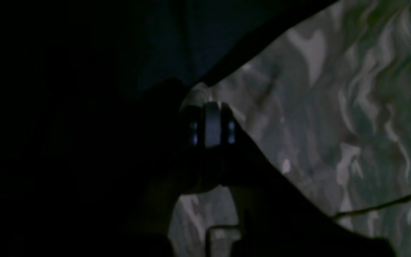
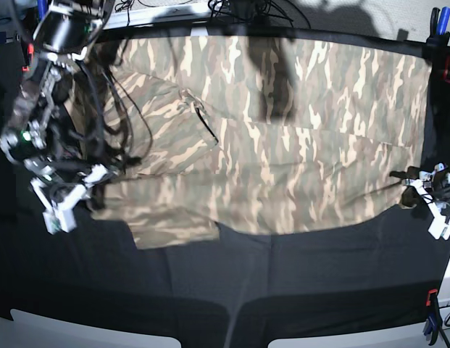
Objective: Layout the t-shirt on the table in an organized manner, then fold the t-shirt properly
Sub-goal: 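Lift the hem with both grippers and fold it over toward the collar, then grasp the protruding sleeve with the right gripper and fold it onto the shirt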
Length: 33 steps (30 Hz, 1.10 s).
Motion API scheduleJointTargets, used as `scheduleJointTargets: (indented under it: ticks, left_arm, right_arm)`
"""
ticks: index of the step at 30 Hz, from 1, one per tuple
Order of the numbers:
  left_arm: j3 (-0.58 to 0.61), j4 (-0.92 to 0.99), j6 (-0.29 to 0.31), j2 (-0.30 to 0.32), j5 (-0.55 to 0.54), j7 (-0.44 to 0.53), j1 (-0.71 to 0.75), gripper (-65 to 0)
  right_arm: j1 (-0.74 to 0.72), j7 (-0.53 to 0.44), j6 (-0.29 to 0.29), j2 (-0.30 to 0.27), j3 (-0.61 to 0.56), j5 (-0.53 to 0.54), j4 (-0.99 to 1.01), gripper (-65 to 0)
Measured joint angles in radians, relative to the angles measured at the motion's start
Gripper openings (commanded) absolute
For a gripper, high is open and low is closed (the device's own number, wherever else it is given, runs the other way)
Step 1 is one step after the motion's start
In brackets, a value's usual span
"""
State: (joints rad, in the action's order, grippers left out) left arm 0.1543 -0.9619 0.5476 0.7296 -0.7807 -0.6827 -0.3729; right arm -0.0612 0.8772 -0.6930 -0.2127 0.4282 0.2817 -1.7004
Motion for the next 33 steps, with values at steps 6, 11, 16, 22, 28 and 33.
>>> scheduleJointTargets:
  ticks: [6,11,16,22,28,33]
  left_arm:
    - [-0.186,-0.12,-0.012,0.002,-0.001,-0.06,0.118,-65.0]
    - [-0.28,-0.187,-0.011,0.002,-0.035,-0.077,0.21,-65.0]
    - [-0.314,-0.236,-0.011,-0.001,-0.032,-0.107,0.294,-65.0]
    - [-0.319,-0.264,-0.011,-0.001,-0.058,-0.118,0.373,-65.0]
    - [-0.319,-0.264,-0.012,-0.001,-0.058,-0.124,0.403,-65.0]
    - [-0.319,-0.264,-0.013,-0.018,-0.056,-0.11,0.403,-65.0]
  right_arm:
    - [0.015,0.004,0.0,0.0,0.044,0.001,-0.014,-65.0]
    - [0.018,0.007,0.0,0.002,0.043,0.004,-0.014,-65.0]
    - [0.044,0.024,0.0,0.002,0.043,0.005,-0.014,-65.0]
    - [0.108,0.026,0.0,0.002,0.043,0.0,-0.014,-65.0]
    - [0.13,0.027,0.0,0.002,0.043,-0.001,-0.014,-65.0]
    - [0.128,0.048,0.0,0.002,0.043,-0.001,-0.014,-36.5]
